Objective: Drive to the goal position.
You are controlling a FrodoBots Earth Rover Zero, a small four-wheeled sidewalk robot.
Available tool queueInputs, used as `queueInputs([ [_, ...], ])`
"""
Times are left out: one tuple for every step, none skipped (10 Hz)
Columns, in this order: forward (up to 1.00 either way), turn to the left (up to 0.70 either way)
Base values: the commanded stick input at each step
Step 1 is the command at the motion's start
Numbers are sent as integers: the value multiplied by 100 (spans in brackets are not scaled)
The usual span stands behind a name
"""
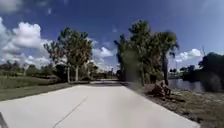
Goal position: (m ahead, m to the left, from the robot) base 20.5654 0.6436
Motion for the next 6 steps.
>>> queueInputs([
  [70, 0],
  [70, 6],
  [70, 13],
  [70, 4],
  [70, 0],
  [70, 0],
])
